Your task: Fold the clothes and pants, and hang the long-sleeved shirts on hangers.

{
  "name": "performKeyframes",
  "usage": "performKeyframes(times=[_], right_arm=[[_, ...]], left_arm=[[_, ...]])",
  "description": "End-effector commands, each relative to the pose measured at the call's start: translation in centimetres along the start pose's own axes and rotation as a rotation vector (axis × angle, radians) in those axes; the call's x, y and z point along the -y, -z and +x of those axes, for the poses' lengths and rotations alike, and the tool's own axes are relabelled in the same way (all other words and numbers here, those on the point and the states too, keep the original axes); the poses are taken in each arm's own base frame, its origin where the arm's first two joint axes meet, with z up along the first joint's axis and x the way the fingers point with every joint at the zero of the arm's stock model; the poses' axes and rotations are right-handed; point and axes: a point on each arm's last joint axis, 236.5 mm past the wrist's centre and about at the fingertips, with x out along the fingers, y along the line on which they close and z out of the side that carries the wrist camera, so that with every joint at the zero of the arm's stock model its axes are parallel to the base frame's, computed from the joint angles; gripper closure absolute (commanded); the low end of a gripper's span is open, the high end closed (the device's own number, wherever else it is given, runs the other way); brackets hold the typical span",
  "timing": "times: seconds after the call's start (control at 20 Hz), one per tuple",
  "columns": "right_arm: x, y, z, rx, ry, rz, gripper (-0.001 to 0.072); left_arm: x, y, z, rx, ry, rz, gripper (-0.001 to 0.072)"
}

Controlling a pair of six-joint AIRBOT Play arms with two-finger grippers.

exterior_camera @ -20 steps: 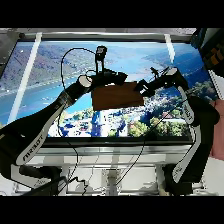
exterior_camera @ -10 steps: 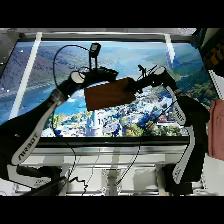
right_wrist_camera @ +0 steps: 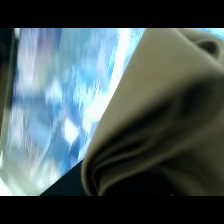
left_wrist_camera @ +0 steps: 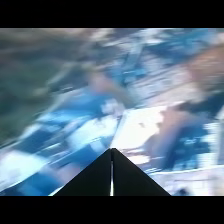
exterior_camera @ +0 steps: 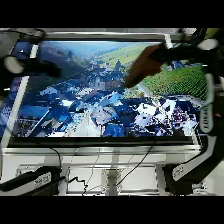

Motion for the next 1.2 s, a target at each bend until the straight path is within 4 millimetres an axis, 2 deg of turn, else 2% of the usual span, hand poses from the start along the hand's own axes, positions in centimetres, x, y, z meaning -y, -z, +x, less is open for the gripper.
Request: performKeyframes(times=[0.0,0.05,0.15,0.3,0.4,0.55,0.65,0.75,0.85,0.95,1.0,1.05,1.1,1.15], right_arm=[[1.8,-5.0,-12.2,0.262,0.117,0.030,0.0697],[3.3,-5.8,-16.0,0.334,0.171,0.063,0.0697],[6.7,-6.2,-23.4,0.458,0.296,0.157,0.0697],[11.7,-4.3,-33.7,0.609,0.538,0.269,0.0697],[14.9,-1.6,-39.1,0.653,0.687,0.365,0.0697],[20.2,4.6,-44.4,0.622,0.899,0.575,0.0697],[22.8,8.4,-46.3,0.576,0.997,0.672,0.0697],[24.9,13.4,-46.7,0.485,1.068,0.839,0.0697],[26.0,18.3,-46.5,0.357,1.128,0.971,0.0697],[26.4,21.2,-46.4,0.274,1.161,1.042,0.0697],[26.4,21.6,-46.4,0.259,1.166,1.052,0.0697],[26.5,21.6,-46.4,0.262,1.168,1.051,0.0639],[26.4,21.6,-46.4,0.262,1.168,1.051,0.0413],[26.4,21.6,-46.4,0.258,1.167,1.048,0.0138]], left_arm=[[-9.9,2.1,-8.4,-0.023,-0.317,-0.030,0.0688],[-11.2,2.3,-10.3,-0.007,-0.356,-0.053,0.0688],[-13.3,3.6,-13.4,-0.013,-0.419,-0.098,0.0688],[-15.9,7.4,-15.9,-0.114,-0.492,-0.158,0.0688],[-16.4,9.7,-16.5,-0.181,-0.493,-0.213,0.0688],[-16.6,10.6,-16.1,-0.204,-0.488,-0.231,0.0688],[-16.4,10.9,-15.1,-0.220,-0.468,-0.236,0.0688],[-16.1,11.4,-14.0,-0.241,-0.433,-0.252,0.0688],[-15.3,11.7,-13.0,-0.252,-0.386,-0.276,0.0688],[-14.8,11.8,-12.4,-0.255,-0.355,-0.291,0.0688],[-14.7,11.8,-12.3,-0.254,-0.352,-0.292,0.0688],[-14.7,11.8,-12.3,-0.254,-0.352,-0.292,0.0688],[-14.7,11.8,-12.3,-0.254,-0.353,-0.292,0.0688],[-14.7,11.8,-12.3,-0.255,-0.352,-0.292,0.0687]])
